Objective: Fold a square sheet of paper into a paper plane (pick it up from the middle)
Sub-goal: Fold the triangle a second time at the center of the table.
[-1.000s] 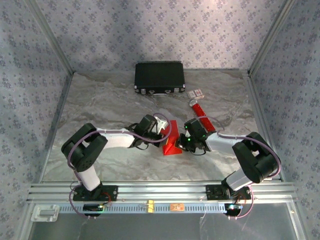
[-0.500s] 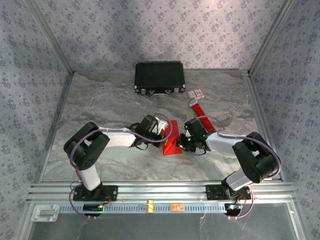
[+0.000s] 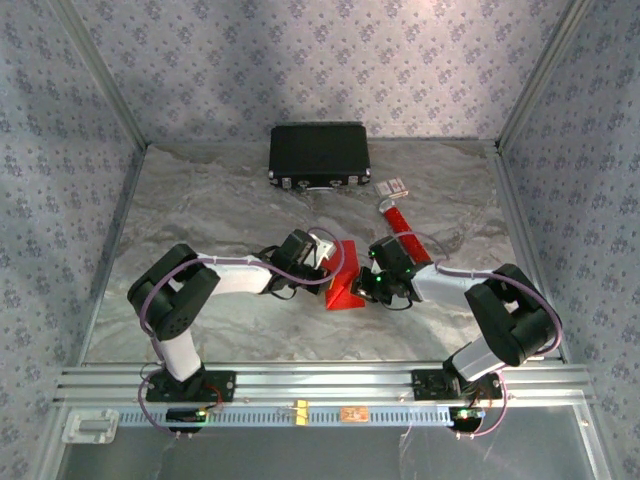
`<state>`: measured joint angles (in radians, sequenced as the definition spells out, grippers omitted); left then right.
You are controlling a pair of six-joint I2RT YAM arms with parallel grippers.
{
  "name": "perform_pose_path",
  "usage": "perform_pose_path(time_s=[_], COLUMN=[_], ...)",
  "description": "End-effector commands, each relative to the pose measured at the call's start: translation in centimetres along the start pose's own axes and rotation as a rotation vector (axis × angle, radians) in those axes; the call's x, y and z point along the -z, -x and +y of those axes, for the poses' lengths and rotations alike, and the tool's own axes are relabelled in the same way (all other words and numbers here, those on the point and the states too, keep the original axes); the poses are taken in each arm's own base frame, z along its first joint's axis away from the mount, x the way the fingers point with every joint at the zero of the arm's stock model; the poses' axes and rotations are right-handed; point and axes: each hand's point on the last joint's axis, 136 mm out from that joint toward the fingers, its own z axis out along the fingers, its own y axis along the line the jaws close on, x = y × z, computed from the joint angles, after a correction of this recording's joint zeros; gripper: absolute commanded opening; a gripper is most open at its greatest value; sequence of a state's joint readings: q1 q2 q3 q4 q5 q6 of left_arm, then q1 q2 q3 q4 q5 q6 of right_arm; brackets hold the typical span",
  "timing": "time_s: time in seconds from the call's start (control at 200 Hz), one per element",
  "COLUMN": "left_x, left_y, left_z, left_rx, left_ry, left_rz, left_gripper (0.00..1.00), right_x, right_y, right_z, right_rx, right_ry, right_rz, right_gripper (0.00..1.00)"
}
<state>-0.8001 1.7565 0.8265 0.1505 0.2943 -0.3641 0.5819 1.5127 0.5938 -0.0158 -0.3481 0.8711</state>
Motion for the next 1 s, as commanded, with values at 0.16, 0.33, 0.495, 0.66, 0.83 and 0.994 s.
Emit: perform_pose_path(time_s=[0.16,0.33,0.495,0.66,0.83,0.994], left_x=[-0.2,-0.2,-0.2,-0.3,-0.5,-0.7], left_y=[0.5,0.4,0.3,0.1,0.0,-0.3], left_z=[0.3,0.4,0.4,0.6,0.7,0.9], left_rx=[0.001,0.009,0.011,0.015,0.024,0.027], left_ry=[0.02,0.021,0.023,0.027,0.028,0.029], left_rz=[-0.006,-0.009,-0.005,-0.002,0.001,0.01], left_gripper=[0.03,0.03,0.03,0.03,0.03,0.03], right_x=[0.1,0.1,0.1,0.1,0.1,0.1], right_y=[-0.7,-0.7,-0.7,-0.7,-0.7,-0.6], right_z=[-1.8,-1.8,-1.7,-1.6,-1.6,-1.6], right_rx=[-0.014,-0.016,-0.014,-0.014,-0.014,-0.014], right_ry=[-0.074,-0.074,-0.072,-0.071,-0.071,-0.071], right_rz=[0.027,0.026,0.025,0.026,0.025,0.023], right_gripper=[0.1,0.1,0.1,0.1,0.11,0.11])
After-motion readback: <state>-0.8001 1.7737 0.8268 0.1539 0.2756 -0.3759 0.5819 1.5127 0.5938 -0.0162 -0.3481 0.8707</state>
